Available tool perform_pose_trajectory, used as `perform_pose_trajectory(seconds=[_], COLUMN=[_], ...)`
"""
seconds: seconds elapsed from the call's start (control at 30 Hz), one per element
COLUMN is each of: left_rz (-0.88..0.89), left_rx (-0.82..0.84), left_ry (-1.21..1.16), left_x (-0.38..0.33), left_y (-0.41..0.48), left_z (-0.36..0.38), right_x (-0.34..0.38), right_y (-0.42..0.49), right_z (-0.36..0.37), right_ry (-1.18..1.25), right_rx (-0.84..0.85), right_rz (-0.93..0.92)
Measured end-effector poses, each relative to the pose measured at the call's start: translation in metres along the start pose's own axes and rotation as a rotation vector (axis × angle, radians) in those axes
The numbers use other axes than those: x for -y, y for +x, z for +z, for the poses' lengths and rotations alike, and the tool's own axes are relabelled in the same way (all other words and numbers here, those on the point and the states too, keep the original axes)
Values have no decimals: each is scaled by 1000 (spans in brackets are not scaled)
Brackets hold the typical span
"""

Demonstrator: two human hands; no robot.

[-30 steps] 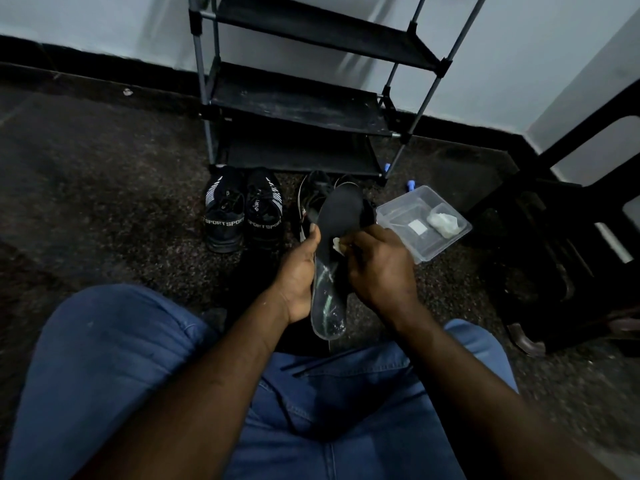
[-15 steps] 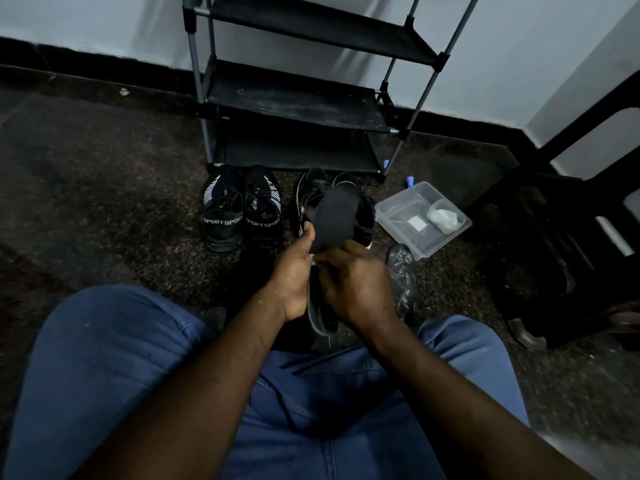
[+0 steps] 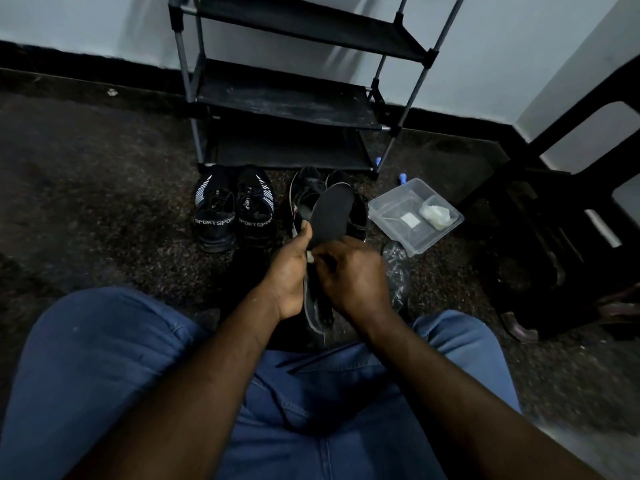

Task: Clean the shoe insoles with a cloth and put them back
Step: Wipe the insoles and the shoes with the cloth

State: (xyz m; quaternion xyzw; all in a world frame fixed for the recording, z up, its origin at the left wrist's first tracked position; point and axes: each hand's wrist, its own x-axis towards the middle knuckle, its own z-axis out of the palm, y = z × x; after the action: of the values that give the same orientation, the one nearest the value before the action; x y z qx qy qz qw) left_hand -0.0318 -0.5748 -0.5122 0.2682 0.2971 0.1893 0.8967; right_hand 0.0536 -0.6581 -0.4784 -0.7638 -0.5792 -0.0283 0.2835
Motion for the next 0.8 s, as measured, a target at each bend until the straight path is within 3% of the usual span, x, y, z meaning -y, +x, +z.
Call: perform_pose_trajectory(seconds=[0.13,0.33,0.53,0.8], left_rz=[-15,15,-4,56], left_rx=[14,-21,46,-30], left_ry=[-13,-26,-18,-27], left_x=[0,-7,-2,-10], left_y=[-3,-2,-6,-5], left_z=[2,-2,3,-2], right_x=[-3,10,0,13], right_y=[9,-10,16,-4], right_z=[-1,1,-5,0], right_ry=[-64,-62,-163,-159], right_rx=[-22,48,40,39], right_rz=[32,-90,36,-85])
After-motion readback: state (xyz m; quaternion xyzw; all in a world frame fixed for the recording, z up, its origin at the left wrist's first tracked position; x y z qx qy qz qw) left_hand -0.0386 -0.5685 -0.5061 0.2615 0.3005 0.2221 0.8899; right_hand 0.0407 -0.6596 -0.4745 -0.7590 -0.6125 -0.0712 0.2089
